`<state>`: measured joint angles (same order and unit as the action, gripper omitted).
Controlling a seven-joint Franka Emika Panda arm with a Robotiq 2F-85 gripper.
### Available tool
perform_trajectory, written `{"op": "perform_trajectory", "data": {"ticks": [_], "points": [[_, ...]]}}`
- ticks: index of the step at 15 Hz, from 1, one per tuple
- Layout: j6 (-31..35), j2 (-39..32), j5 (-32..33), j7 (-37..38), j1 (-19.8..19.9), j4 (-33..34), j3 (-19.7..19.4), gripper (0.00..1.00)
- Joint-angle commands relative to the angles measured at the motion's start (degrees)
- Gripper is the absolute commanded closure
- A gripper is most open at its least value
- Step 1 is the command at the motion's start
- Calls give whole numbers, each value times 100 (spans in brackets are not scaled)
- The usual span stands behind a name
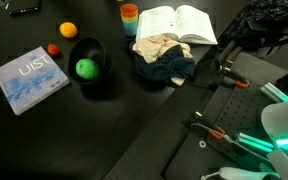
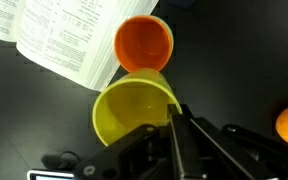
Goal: Stack the cups together
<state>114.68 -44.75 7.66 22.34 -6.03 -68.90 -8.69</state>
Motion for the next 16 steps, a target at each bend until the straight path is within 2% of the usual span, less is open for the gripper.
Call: {"op": "perform_trajectory", "data": {"ticks": [1, 6, 14, 15, 16], "points": [[-97, 55, 223, 120, -85, -130, -38, 95], [-266, 120, 491, 57, -124, -337, -35, 95], [-295, 119, 419, 12, -141, -606, 123, 94], [-190, 121, 426, 64, -153, -650, 119, 73], [-59, 127, 460, 108, -171, -702, 101, 69]]}}
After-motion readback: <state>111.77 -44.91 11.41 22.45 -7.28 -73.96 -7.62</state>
